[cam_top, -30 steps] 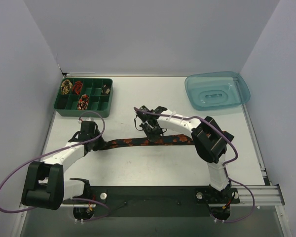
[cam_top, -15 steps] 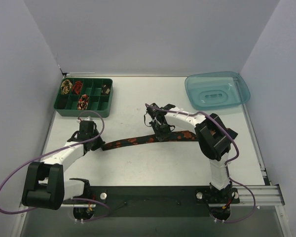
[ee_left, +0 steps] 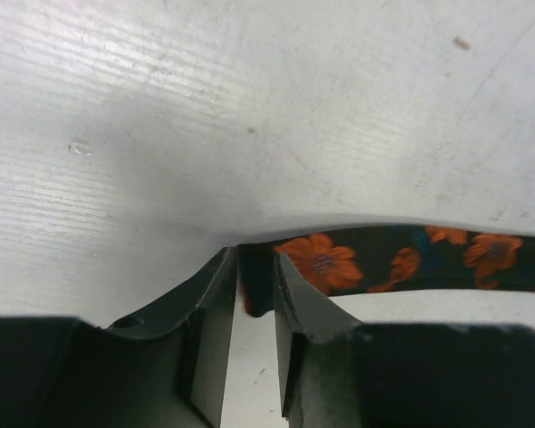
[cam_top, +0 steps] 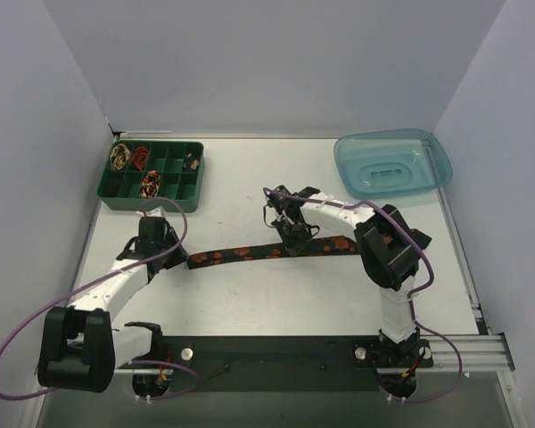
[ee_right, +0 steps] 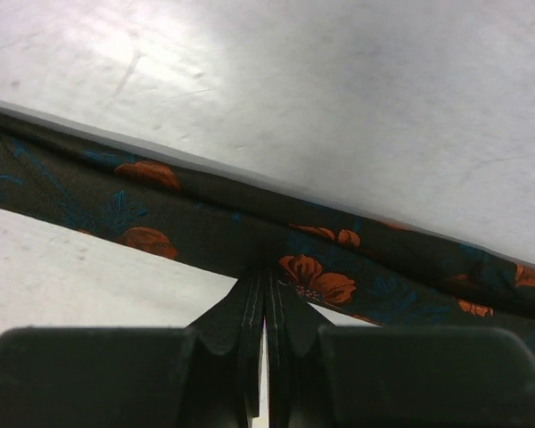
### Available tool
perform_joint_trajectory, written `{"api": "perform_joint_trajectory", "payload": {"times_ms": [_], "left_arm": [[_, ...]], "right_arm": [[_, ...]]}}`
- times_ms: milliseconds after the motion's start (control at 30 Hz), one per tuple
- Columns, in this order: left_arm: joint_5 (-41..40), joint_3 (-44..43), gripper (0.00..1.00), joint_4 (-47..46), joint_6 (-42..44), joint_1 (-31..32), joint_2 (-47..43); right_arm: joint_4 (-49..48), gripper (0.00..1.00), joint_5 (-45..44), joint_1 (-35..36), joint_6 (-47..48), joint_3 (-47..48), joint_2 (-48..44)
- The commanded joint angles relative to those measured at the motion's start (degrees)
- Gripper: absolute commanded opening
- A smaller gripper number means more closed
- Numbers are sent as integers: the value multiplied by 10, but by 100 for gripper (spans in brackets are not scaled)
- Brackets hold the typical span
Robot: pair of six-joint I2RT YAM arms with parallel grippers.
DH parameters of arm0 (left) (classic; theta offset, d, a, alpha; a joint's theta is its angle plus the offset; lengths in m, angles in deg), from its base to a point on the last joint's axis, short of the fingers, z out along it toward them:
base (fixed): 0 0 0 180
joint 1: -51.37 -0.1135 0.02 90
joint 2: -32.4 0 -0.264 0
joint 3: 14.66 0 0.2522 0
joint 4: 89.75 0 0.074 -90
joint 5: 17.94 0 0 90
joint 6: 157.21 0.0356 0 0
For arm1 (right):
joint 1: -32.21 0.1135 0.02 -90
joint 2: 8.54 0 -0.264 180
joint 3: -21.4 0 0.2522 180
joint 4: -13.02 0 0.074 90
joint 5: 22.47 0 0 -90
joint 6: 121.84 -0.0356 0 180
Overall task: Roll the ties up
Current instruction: Flatten out the tie at the center of the board.
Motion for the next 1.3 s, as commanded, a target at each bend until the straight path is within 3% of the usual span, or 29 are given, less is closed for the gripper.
{"api": "perform_joint_trajectory", "payload": {"times_ms": [0, 167, 267, 467, 733, 1067, 1267], "left_arm": [[-5, -37, 35, 14, 6, -2, -66], [-3, -48, 33, 49, -6, 16, -100], [12, -40, 27, 41, -23, 44, -104], [47, 6, 0, 2, -64, 89, -88], [7, 29, 0, 1, -107, 164, -58], [-43, -15, 0, 25, -104, 163, 65], [-21, -36, 0, 12, -59, 171, 36]], "right_arm": [[43, 0, 44, 24, 13, 22, -29], [46, 0, 59, 28, 15, 85, -8], [52, 0, 65, 33, 18, 139, 16], [77, 0, 43, 37, 21, 194, 74], [114, 0, -12, 30, -5, 143, 104], [107, 0, -75, 4, -15, 63, 93], [98, 0, -98, -2, -5, 70, 78]]}}
